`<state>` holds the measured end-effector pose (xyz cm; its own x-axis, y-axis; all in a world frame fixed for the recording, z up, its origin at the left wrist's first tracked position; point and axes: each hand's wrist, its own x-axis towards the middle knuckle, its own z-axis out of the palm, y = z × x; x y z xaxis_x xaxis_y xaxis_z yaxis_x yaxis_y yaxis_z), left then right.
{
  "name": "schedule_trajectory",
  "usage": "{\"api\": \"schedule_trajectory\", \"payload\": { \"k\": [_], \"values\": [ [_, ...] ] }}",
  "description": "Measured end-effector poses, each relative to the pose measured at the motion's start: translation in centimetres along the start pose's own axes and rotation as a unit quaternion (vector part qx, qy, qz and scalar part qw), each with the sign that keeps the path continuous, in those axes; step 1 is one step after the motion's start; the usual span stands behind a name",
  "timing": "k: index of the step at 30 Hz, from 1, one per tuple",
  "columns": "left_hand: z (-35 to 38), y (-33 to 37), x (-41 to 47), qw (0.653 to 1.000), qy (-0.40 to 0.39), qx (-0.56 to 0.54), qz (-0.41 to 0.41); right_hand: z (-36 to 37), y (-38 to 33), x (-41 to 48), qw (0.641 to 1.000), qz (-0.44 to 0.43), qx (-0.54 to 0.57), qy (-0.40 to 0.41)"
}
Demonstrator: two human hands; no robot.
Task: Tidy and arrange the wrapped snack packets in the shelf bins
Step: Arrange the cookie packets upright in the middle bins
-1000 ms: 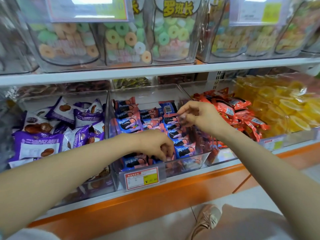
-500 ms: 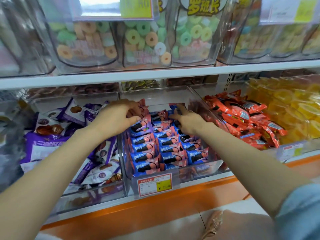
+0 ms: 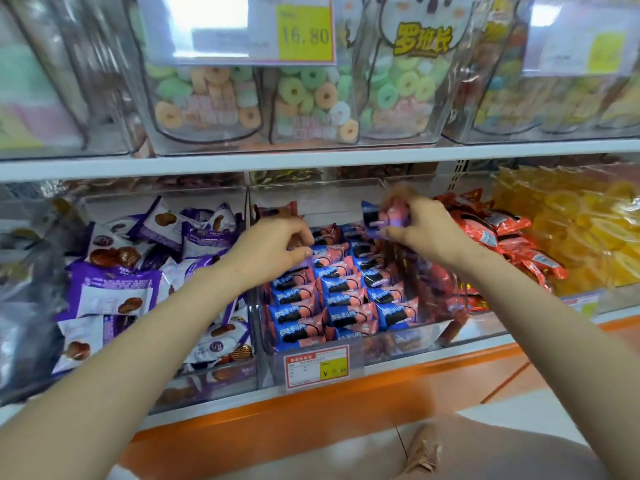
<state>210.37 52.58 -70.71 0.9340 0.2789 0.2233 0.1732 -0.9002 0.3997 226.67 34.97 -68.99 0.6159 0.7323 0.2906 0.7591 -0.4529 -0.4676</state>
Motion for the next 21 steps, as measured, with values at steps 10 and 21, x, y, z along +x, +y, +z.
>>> {"api": "schedule_trajectory", "payload": {
  "k": [10,21],
  "values": [
    [4.1,1.8,7.1,0.96,-0.175,0.218,-0.025,-2.3,2.2,-6.1,0.976,0.067,0.198,0.054],
    [5.8,1.5,9.4,0.935,-0.278,0.218,-0.041,-3.2,3.9,-6.5,0.955,0.09,0.261,0.108]
  ]
}}
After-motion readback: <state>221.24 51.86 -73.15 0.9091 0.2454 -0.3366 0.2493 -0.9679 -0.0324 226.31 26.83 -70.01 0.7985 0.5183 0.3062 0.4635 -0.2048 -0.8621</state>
